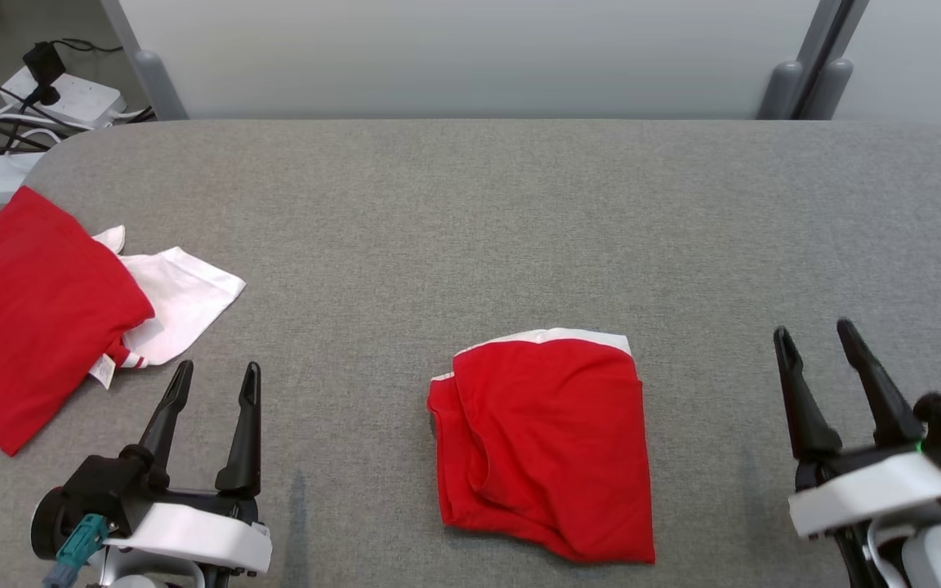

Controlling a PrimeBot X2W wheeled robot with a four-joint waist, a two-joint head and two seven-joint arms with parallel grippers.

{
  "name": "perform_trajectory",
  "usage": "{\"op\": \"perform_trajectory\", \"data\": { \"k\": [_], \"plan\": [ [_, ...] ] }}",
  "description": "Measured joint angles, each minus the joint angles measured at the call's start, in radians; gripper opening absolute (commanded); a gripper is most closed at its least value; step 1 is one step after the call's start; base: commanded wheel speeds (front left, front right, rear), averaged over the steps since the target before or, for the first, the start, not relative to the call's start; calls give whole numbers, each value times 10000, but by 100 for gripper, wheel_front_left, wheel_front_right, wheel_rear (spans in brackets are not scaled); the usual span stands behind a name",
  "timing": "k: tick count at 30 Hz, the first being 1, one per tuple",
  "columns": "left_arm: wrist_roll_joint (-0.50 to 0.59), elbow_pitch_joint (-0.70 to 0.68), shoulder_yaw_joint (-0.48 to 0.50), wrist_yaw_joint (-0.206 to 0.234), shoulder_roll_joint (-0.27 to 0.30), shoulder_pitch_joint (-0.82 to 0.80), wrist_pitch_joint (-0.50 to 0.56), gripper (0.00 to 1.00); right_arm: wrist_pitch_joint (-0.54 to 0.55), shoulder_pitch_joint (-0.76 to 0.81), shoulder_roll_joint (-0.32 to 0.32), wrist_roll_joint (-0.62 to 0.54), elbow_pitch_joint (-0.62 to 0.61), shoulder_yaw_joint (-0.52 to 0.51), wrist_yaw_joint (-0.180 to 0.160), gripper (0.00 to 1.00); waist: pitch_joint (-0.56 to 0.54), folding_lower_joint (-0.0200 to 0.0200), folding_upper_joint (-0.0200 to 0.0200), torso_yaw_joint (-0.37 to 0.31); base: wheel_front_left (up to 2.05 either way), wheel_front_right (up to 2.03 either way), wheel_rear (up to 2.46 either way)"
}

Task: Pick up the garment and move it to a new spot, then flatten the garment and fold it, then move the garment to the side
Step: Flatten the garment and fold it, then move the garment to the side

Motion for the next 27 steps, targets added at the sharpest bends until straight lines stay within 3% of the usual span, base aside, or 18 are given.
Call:
{"op": "perform_trajectory", "data": {
  "k": [5, 15, 27],
  "plan": [
    [0, 35, 38, 2, 4, 108, 0, 100, 2, 848, 359, -217, 15, -416, 0, 100, -63, 0, 0, -171, 0, 0, 0],
    [-2, 40, 29, 13, 8, 107, 0, 100, 2, 938, 510, -79, 717, -295, 0, 100, 20, 0, 0, -135, 0, 0, 0],
    [0, 63, -268, 102, -169, 53, 0, 100, 46, -499, 174, 750, 3267, 1969, 0, 100, 310, 0, 0, 882, 0, 0, 0]
  ]
}}
